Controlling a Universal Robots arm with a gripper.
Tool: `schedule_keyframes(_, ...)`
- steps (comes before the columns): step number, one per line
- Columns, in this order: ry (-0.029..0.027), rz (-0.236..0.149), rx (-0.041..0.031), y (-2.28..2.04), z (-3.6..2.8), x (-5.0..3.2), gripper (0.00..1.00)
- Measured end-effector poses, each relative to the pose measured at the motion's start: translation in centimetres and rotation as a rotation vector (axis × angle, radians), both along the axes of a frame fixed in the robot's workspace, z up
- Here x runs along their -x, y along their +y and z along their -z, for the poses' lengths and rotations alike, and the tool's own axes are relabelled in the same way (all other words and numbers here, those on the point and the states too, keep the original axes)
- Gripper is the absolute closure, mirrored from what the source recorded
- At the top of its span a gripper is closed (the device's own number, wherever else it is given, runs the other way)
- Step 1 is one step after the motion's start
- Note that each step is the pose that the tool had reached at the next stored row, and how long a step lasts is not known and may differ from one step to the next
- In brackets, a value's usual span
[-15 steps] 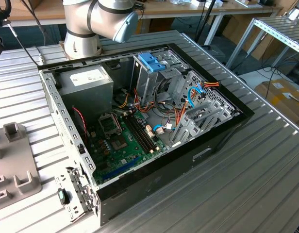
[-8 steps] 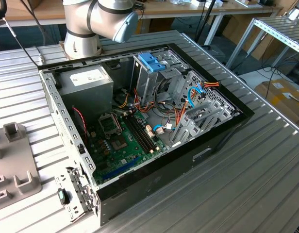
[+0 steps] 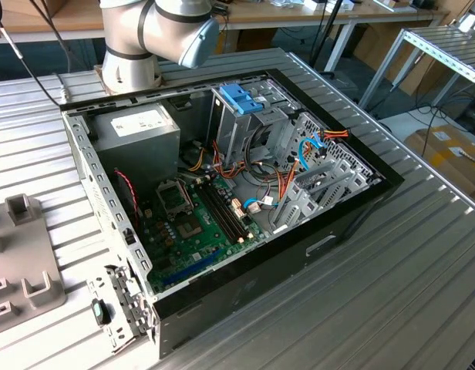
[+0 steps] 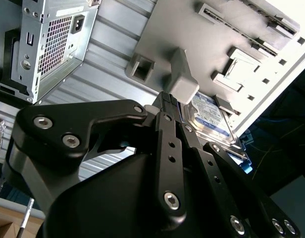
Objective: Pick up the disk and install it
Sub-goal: 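Reach for the disk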
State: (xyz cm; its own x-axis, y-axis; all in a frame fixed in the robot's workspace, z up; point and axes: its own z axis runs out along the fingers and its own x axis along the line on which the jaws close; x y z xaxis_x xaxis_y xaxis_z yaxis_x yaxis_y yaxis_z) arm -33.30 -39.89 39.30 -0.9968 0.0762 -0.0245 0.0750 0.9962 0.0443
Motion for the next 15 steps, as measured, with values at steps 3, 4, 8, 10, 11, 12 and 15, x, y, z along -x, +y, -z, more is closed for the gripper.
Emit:
schedule_keyframes(3, 0.0000, 0.000, 0.0000, 0.00, 0.00, 0.09, 0.89)
schedule_keyframes(4, -0.0001, 0.000, 0.0000, 0.00, 0.01, 0.14, 0.89)
schedule_keyframes(8, 0.0000, 0.000, 0.0000, 0.00, 0.00, 0.32, 0.89)
schedule_keyframes(10, -0.0001, 0.000, 0.0000, 0.00, 0.01, 0.36, 0.89)
schedule_keyframes(11, -0.0001, 0.000, -0.0001, 0.00, 0.01, 0.37, 0.89)
schedule_keyframes(12, 0.0000, 0.000, 0.0000, 0.00, 0.00, 0.44, 0.89)
schedule_keyframes(15, -0.0001, 0.000, 0.0000, 0.00, 0.01, 0.46, 0.89)
